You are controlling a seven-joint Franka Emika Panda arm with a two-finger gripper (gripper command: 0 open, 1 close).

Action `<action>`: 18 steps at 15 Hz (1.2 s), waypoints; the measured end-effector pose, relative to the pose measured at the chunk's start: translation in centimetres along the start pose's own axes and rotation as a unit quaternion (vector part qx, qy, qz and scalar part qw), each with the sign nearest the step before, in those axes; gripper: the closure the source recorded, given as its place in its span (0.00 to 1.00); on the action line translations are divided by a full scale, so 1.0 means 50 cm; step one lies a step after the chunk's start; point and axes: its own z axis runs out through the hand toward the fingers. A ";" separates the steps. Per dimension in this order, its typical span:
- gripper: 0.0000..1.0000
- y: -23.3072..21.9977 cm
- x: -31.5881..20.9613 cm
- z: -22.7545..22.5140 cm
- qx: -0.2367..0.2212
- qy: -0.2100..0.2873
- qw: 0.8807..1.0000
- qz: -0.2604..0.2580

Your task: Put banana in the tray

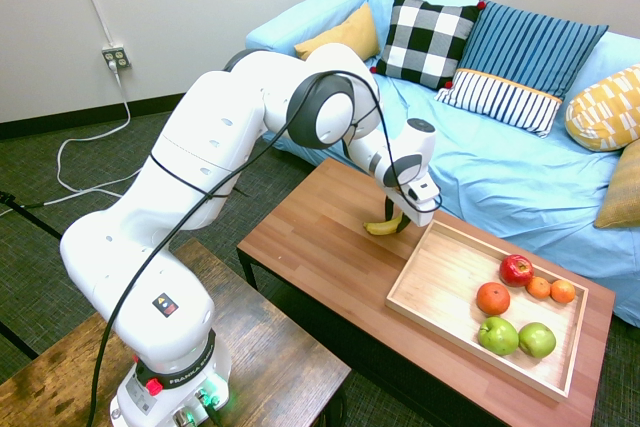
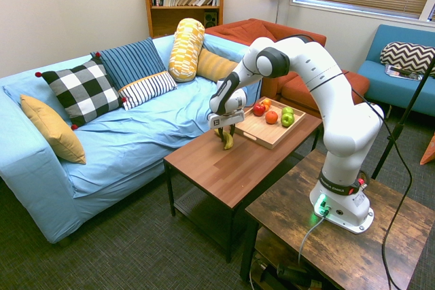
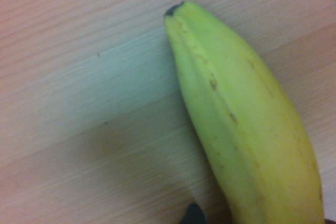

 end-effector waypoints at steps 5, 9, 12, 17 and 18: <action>1.00 0.008 0.004 -0.014 0.001 -0.011 0.999 -0.033; 1.00 0.037 0.015 -0.164 0.024 -0.007 0.999 -0.049; 1.00 0.132 0.073 -0.264 0.032 0.010 0.999 -0.036; 1.00 0.328 0.246 -0.254 0.024 0.019 0.999 -0.010; 1.00 0.358 0.269 -0.235 0.022 0.017 1.000 -0.005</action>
